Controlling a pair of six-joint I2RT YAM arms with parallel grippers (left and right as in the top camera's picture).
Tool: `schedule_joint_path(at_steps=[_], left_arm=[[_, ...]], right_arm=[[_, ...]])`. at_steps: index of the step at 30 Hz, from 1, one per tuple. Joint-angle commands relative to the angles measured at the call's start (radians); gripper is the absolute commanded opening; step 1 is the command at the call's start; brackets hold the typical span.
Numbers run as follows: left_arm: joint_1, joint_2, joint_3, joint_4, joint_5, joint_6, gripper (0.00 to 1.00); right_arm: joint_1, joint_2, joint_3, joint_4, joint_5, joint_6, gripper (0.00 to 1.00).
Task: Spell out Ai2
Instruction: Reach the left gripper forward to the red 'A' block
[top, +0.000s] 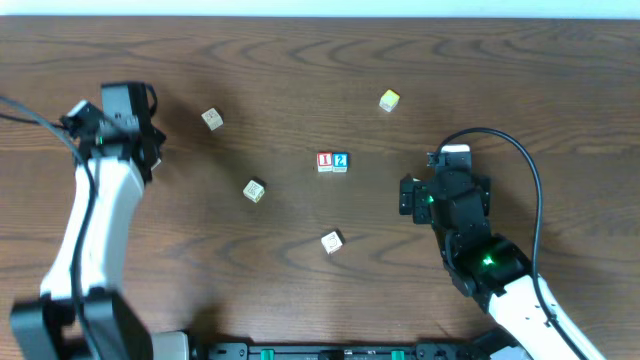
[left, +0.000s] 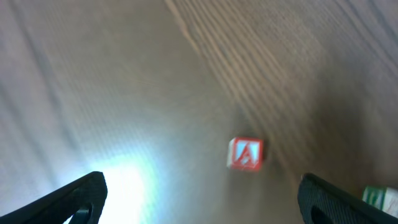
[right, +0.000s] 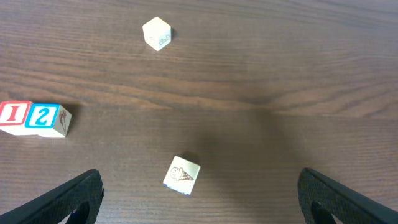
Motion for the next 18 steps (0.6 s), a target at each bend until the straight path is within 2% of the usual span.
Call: schedule_joint_path(at_steps=[1, 9, 18], left_arm=[[0.026, 0.102, 0.089, -0.011, 0.071, -0.089, 1.00], [0.056, 0.282, 0.151, 0.002, 0.234, -0.087, 1.00], [0.058, 0.385, 0.151, 0.001, 0.253, -0.063, 1.00]], right_arm=[[-0.008, 0.000, 0.004, 0.002, 0.013, -0.005, 0.99], [-0.008, 0.000, 0.004, 0.002, 0.013, -0.005, 0.99], [-0.008, 0.000, 0.004, 0.002, 0.014, -0.005, 0.99]])
